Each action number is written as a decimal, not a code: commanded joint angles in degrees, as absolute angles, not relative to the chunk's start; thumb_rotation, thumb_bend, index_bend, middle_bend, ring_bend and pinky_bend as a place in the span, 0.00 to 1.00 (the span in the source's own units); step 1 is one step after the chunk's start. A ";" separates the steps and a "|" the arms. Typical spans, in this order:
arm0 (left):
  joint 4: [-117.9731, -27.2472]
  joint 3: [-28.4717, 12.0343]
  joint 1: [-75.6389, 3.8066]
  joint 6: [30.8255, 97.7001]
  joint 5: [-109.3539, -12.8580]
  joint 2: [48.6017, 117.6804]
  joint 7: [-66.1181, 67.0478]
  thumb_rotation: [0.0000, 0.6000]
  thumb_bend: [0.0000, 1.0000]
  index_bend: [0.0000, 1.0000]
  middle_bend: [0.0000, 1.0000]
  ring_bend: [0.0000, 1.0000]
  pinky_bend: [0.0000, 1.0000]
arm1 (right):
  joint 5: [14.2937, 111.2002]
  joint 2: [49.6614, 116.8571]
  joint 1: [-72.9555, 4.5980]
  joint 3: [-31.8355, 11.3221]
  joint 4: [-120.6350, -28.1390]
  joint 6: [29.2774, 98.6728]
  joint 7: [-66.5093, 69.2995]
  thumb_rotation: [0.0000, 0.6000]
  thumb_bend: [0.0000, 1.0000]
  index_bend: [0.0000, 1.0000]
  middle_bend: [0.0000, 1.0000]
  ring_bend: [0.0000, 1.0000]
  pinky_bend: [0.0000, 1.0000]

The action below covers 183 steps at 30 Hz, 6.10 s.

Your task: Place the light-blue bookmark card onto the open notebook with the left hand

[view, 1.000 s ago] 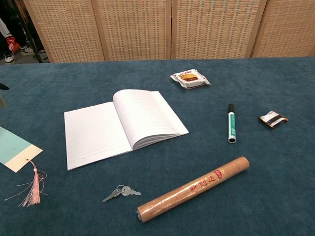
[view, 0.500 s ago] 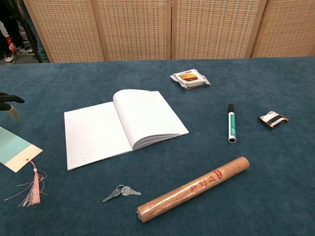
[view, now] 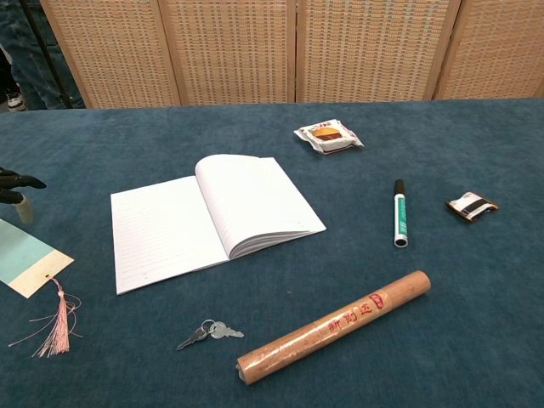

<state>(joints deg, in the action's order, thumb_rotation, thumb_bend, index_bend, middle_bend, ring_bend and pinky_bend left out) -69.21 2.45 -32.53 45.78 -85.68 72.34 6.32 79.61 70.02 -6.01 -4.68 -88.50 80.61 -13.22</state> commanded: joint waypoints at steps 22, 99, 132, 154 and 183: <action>-65.69 4.11 -30.96 50.28 -87.05 75.24 8.42 1.00 0.20 0.31 0.00 0.00 0.00 | 79.81 70.39 -6.03 -4.73 -88.17 81.12 -13.14 1.00 0.16 0.07 0.00 0.00 0.00; -55.78 5.33 -29.16 57.28 -90.18 82.00 8.31 1.00 0.29 0.39 0.00 0.00 0.00 | 80.27 71.14 -6.06 -4.56 -87.74 81.64 -13.44 1.00 0.16 0.07 0.00 0.00 0.00; -69.24 -1.04 -42.24 54.22 -94.84 78.83 15.43 1.00 0.27 0.39 0.00 0.00 0.00 | 77.25 70.55 -6.59 -5.96 -86.21 79.51 -10.42 1.00 0.16 0.07 0.00 0.00 0.00; -51.65 3.53 -50.35 57.33 -104.06 88.98 -2.72 1.00 0.26 0.39 0.00 0.00 0.00 | 71.16 71.94 -7.75 -7.82 -82.47 75.65 -11.01 1.00 0.16 0.07 0.00 0.00 0.00; -51.26 7.49 -52.24 58.95 -105.61 87.64 -7.48 1.00 0.25 0.39 0.00 0.00 0.00 | 70.57 72.97 -8.52 -7.35 -81.49 74.45 -12.33 1.00 0.16 0.07 0.00 0.00 0.00</action>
<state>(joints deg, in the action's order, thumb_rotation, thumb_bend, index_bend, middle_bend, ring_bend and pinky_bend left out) -52.17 7.00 -52.35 58.66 -105.34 87.33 -6.67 70.58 72.96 -8.51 -7.36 -81.50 74.46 -12.34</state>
